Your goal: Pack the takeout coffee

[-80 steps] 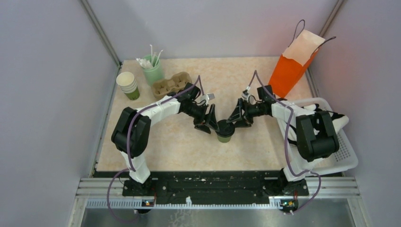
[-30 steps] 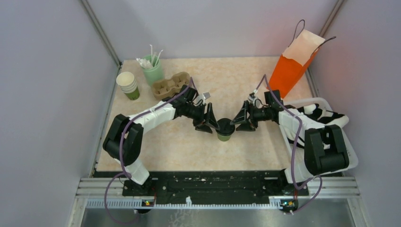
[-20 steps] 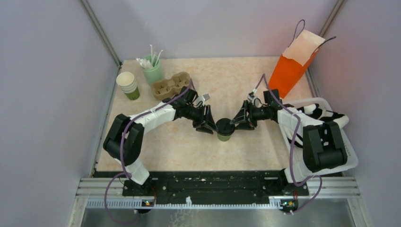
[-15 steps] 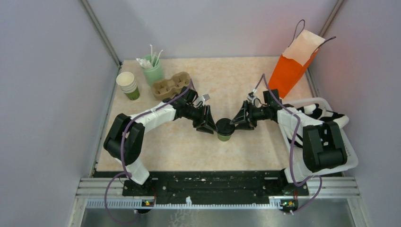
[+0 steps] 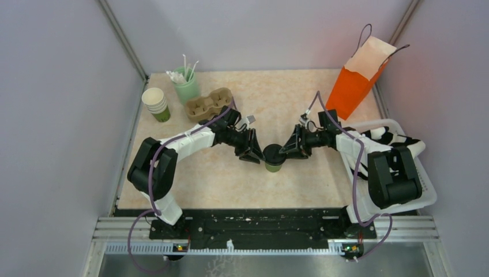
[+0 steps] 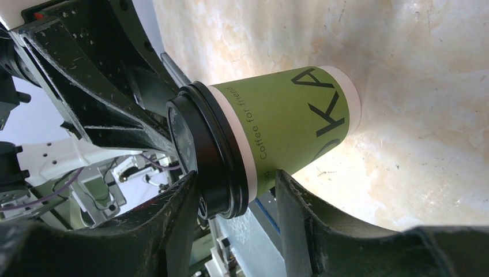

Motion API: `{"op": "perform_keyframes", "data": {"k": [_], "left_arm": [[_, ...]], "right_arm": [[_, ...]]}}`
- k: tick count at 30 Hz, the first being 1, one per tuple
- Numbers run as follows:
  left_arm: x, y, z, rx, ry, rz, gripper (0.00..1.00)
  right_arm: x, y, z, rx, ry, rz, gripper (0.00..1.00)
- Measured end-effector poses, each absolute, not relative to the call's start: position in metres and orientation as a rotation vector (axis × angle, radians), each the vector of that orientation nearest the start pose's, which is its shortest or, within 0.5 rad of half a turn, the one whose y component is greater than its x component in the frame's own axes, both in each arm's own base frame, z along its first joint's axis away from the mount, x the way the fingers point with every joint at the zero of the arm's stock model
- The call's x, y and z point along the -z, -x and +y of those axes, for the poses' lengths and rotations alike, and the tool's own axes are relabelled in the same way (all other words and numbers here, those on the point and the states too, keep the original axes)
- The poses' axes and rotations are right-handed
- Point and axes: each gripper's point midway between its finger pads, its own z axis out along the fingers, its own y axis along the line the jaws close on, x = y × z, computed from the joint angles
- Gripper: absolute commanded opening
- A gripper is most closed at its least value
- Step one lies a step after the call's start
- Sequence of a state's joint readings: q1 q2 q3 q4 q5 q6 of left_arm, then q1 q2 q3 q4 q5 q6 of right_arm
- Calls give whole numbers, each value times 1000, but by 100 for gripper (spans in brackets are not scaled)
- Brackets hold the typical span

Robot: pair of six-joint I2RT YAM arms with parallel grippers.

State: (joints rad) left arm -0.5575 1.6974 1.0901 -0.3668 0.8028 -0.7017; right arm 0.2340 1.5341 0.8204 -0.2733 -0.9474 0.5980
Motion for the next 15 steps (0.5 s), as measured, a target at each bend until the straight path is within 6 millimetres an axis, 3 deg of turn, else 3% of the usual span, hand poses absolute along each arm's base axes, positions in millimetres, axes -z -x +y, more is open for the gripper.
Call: {"op": "perform_keyframes", "data": {"k": [15], "left_arm": [[-111, -231, -310, 1392, -170, 2876, 39]], "right_arm": [[-108, -253, 221, -1537, -118, 2594, 48]]}}
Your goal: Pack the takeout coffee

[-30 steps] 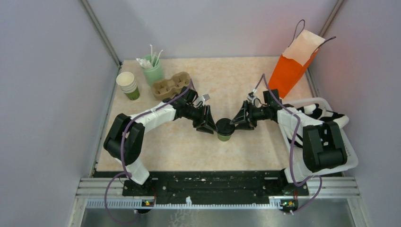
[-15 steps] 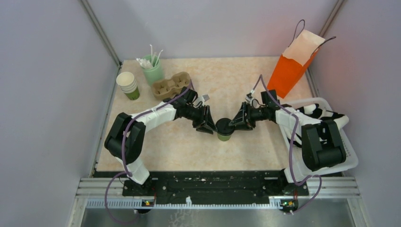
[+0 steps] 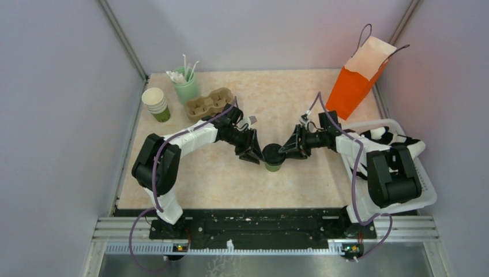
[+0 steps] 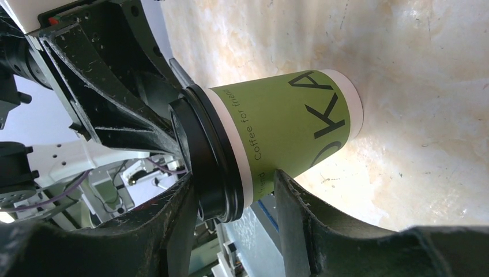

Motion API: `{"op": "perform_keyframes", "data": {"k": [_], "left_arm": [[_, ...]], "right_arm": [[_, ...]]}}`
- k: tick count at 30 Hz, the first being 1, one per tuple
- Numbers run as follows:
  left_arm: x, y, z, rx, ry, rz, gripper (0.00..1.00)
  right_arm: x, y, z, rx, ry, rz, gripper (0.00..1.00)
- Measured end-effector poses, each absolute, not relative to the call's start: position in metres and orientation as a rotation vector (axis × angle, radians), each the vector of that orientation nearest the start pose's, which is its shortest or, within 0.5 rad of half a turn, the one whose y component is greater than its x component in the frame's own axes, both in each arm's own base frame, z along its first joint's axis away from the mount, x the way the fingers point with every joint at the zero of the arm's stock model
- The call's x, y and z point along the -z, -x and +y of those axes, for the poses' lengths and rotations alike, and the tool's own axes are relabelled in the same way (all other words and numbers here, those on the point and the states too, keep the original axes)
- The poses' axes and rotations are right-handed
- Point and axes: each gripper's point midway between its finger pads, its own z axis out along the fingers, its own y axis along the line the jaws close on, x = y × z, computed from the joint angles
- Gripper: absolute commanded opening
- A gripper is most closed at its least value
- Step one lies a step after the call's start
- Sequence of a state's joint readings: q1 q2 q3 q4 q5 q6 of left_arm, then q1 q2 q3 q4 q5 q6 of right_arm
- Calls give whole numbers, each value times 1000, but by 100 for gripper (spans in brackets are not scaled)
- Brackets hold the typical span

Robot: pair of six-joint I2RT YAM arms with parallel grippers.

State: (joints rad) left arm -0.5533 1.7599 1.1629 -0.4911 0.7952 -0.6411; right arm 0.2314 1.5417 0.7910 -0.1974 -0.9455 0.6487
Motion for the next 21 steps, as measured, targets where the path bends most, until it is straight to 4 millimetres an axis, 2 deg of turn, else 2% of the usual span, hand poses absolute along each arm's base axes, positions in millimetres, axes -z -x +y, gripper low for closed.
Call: {"op": "perform_keyframes", "data": {"k": [6, 8, 14, 18, 21], "left_arm": [[-109, -232, -311, 1392, -191, 2878, 38], [-110, -233, -312, 1396, -199, 2883, 41], [-112, -235, -305, 1282, -243, 2885, 59], [-114, -234, -294, 1190, -269, 2894, 69], [-122, -235, -292, 1186, -299, 2879, 72]], "right_arm": [[-105, -254, 219, -1582, -139, 2583, 48], [-105, -253, 220, -1603, -136, 2584, 50], [-108, -254, 219, -1591, -104, 2602, 59], [-113, -257, 218, -1568, -79, 2609, 60], [-120, -262, 219, -1562, -52, 2599, 59]]}}
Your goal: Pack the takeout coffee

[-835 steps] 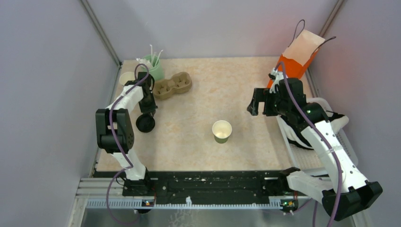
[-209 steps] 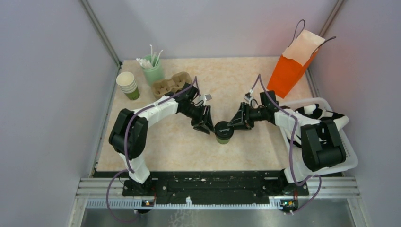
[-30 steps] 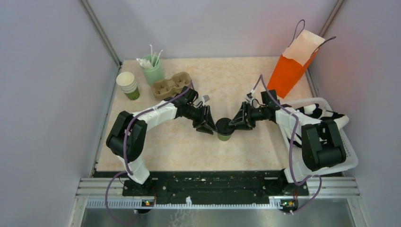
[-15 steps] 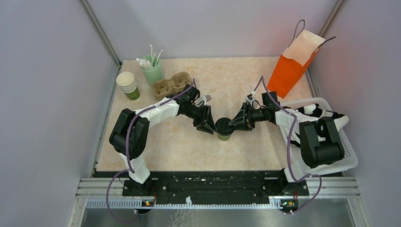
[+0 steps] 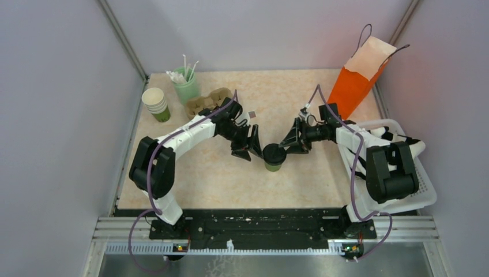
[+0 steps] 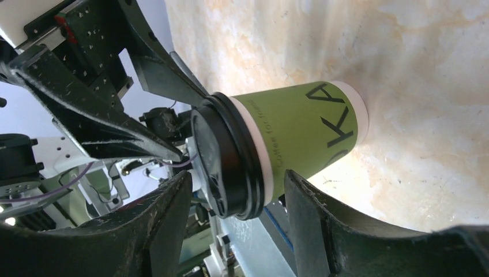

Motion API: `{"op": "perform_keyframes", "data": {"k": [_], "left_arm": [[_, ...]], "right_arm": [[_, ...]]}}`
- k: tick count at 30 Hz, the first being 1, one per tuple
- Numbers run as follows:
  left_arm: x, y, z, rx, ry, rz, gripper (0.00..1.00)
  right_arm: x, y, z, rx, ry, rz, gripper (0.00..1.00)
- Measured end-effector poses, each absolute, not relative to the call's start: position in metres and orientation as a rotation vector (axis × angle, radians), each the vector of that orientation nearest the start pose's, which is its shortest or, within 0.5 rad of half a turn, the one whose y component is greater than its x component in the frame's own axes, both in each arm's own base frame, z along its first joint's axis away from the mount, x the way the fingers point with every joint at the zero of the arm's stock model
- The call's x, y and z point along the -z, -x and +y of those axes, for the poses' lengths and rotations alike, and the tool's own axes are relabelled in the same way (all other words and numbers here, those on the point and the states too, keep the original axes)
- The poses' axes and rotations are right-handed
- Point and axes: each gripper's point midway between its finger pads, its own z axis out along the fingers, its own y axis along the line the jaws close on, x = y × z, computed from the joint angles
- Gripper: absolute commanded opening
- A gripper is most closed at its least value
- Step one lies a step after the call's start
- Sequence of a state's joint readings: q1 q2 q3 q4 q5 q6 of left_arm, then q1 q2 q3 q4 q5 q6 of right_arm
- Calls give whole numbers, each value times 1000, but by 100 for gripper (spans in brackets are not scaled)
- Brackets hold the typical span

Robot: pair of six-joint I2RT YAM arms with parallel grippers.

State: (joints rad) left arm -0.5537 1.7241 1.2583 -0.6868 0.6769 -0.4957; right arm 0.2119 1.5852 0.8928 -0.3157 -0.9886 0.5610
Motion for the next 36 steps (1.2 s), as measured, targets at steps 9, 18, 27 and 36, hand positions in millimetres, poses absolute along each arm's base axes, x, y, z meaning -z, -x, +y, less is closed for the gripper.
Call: {"op": "perform_keyframes", "data": {"k": [9, 18, 27, 36], "left_arm": [[-155, -260, -314, 1281, -366, 2744, 55], [-126, -273, -323, 1278, -296, 2802, 47], [-124, -252, -314, 1311, -263, 2826, 53], [-124, -249, -314, 1315, -243, 2839, 53]], "right_arm": [[-129, -271, 225, -1551, 29, 2591, 43], [-117, -277, 243, -1572, 60, 2647, 40], [-124, -304, 240, -1494, 62, 2630, 73], [-136, -251, 206, -1493, 20, 2604, 76]]}}
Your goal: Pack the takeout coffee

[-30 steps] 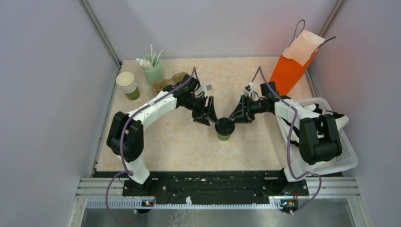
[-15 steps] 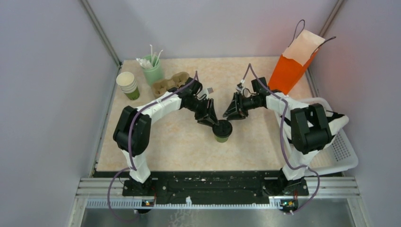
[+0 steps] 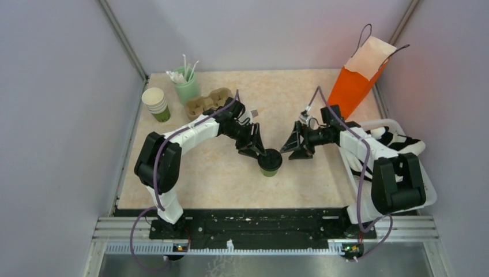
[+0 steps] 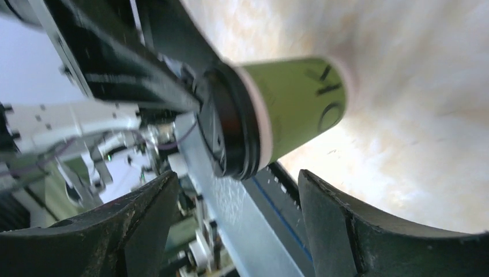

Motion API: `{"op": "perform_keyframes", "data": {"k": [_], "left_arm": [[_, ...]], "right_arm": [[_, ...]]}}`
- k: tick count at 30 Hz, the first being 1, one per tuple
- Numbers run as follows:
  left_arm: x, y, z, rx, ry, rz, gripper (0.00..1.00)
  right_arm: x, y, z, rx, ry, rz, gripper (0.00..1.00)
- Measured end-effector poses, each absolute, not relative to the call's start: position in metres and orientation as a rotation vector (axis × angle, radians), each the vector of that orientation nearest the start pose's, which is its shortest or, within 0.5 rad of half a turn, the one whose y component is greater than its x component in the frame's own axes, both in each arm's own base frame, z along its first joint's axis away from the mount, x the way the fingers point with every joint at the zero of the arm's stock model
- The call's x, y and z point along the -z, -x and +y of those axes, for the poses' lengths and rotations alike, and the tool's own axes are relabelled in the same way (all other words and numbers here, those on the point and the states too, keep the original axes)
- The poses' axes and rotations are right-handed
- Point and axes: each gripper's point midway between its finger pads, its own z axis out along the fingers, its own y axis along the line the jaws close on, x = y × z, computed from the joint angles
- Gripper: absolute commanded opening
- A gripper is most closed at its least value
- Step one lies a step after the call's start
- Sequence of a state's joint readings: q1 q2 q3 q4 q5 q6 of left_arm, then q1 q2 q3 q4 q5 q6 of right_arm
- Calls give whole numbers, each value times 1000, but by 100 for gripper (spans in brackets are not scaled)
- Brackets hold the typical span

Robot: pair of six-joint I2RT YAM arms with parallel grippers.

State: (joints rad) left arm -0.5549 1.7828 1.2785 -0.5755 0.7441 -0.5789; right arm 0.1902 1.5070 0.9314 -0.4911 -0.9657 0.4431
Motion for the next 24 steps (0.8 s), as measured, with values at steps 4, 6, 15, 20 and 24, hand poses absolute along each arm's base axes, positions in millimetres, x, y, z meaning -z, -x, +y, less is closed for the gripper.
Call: {"op": "perform_keyframes", "data": {"k": [4, 6, 15, 20, 24], "left_arm": [[-124, -248, -314, 1314, -242, 2841, 50], [-124, -248, -314, 1314, -242, 2841, 49], [-121, -247, -315, 1326, -219, 2845, 45], [-122, -245, -314, 1335, -198, 2834, 42], [-121, -244, -313, 1333, -183, 2826, 41]], "right_arm": [[-134, -211, 224, -1556, 145, 2631, 66], [-128, -202, 226, -1576, 148, 2648, 61], [-114, -206, 230, -1598, 125, 2641, 55], [-112, -210, 233, -1615, 132, 2630, 48], [-111, -210, 235, -1665, 134, 2626, 46]]}}
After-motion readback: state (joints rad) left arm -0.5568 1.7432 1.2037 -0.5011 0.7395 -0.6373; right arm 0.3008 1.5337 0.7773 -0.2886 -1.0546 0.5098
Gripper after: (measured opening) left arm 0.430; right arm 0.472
